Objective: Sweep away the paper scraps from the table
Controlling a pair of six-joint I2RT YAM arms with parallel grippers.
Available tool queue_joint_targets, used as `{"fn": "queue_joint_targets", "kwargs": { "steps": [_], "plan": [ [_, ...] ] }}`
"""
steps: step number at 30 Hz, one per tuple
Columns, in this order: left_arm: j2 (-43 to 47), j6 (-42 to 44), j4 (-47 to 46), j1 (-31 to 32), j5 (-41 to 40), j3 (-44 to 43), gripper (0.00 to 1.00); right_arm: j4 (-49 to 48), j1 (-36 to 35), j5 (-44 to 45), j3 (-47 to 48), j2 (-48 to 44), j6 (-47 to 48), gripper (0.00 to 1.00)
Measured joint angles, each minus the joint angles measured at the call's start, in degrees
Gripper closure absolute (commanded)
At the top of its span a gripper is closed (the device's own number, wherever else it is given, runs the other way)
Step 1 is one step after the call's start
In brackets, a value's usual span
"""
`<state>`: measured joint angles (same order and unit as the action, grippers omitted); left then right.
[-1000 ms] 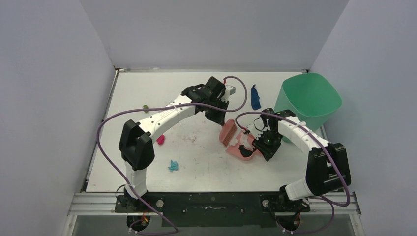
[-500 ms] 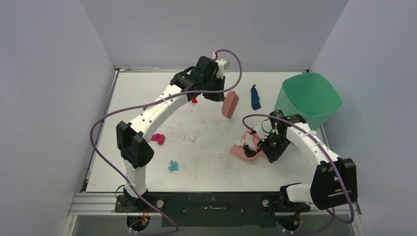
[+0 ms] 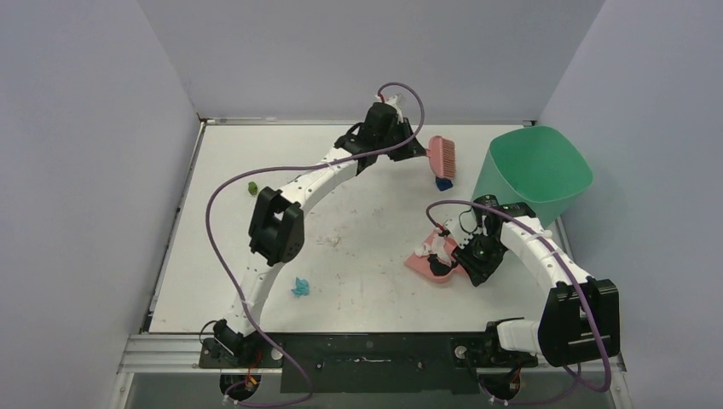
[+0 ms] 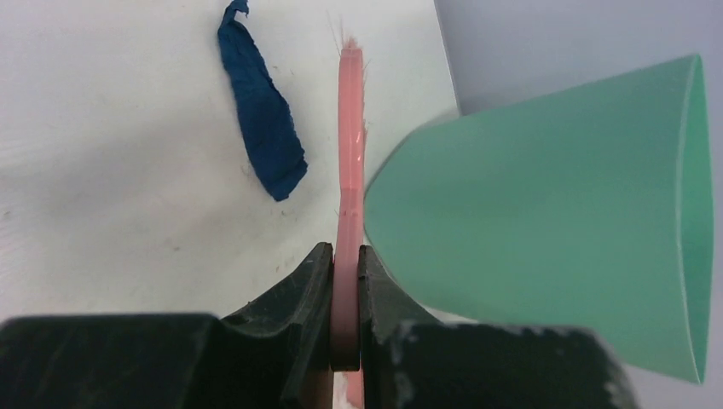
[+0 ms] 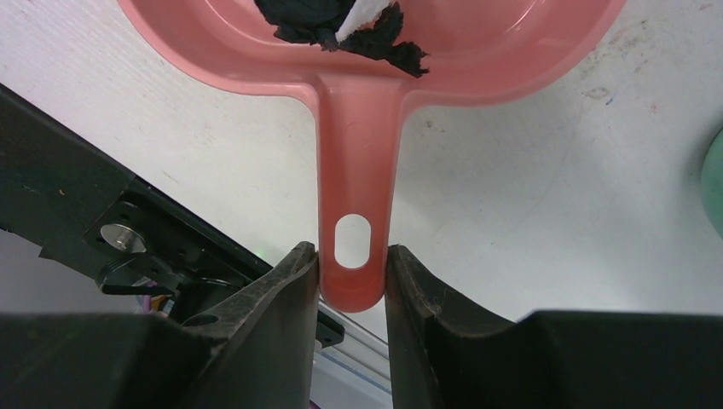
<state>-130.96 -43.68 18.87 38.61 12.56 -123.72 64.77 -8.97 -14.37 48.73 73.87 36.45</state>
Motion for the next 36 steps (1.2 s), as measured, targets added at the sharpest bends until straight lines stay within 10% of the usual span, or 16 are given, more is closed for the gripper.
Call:
{"fn": "queue_joint_targets", "kwargs": {
  "steps": [13,30,36],
  "plan": [
    [-11.65,-10.32,-6.36,-1.31,-0.55,1.14,1.0,0.0,0.42,0.0,-0.28,-0.07,-0.07,0.95],
    [32.2,-10.23,-20.96,-4.48,-1.38,66.97,1.0,0.09,1.14,-0.09,-0.66,-0.15,1.77,0.95],
    [49.77,-8.41,-16.65,-1.57,-2.54,77.35,1.0,0.46,1.18,-0.02,-0.87,-1.46,2.91,0.95]
  ]
}}
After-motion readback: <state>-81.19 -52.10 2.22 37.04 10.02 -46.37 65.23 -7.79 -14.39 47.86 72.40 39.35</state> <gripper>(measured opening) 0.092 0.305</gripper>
